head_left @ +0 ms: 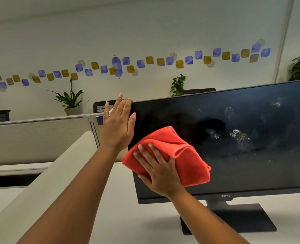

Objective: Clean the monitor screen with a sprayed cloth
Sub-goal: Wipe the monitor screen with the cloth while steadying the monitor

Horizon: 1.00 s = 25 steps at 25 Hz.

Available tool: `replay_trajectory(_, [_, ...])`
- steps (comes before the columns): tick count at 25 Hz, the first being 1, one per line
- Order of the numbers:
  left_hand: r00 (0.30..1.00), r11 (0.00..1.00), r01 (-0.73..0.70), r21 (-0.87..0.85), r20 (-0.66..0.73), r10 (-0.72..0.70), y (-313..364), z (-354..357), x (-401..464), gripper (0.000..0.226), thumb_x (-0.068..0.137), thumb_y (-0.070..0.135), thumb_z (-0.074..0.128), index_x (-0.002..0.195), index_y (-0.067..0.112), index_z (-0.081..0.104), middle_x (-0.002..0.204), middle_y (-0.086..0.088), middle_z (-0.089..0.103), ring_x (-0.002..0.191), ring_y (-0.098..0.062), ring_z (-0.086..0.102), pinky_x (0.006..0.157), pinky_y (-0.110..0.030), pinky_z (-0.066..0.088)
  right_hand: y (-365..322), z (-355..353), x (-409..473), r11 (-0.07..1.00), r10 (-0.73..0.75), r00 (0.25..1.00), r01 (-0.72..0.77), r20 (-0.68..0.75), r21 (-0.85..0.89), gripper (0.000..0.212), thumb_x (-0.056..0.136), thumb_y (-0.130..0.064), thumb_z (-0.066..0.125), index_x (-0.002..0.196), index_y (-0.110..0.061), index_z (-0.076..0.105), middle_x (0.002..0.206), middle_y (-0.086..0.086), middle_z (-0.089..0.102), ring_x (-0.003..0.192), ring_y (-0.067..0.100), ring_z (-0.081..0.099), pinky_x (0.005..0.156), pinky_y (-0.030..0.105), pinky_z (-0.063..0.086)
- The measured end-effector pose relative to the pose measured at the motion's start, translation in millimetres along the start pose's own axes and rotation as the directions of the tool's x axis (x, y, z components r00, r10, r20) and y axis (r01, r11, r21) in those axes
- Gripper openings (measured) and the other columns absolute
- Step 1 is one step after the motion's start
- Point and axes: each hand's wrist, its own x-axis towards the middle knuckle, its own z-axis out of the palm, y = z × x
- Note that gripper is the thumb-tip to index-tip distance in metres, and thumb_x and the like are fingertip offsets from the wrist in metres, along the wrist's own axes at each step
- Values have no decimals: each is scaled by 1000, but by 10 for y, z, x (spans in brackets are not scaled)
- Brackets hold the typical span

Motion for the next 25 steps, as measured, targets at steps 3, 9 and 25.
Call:
replay_trajectory(3, [1000, 999, 5, 44, -28, -4, 26, 36, -18, 55, 91, 37, 20, 140, 13, 29, 149, -6, 31, 141, -13, 7, 114, -38, -6, -79, 60, -295, 999, -18, 995, 15, 102, 28, 68, 86, -57, 37, 145, -30, 18, 152, -7, 18, 141, 20, 15, 98, 49, 34])
replay_trajectory(9, [1000, 996, 11, 84, -29, -9, 18, 59, -25, 55, 91, 39, 21, 140, 14, 27, 150, -5, 29, 140, -11, 3, 113, -38, -7, -57, 115, -698, 981, -181, 959, 191, 219, -29, 72, 84, -57, 48, 145, -30, 19, 152, -7, 21, 140, 20, 16, 104, 50, 23])
replay_trajectory(25, [998, 994, 58, 92, -7, -57, 83, 43, -23, 56, 91, 40, 19, 141, 13, 25, 152, -7, 26, 143, -17, 9, 112, -39, -9, 79, -100, 255, 997, -61, 998, 62, 27, -44, 56, 92, -45, 33, 144, -33, 18, 153, -6, 25, 141, 22, 13, 105, 59, 17])
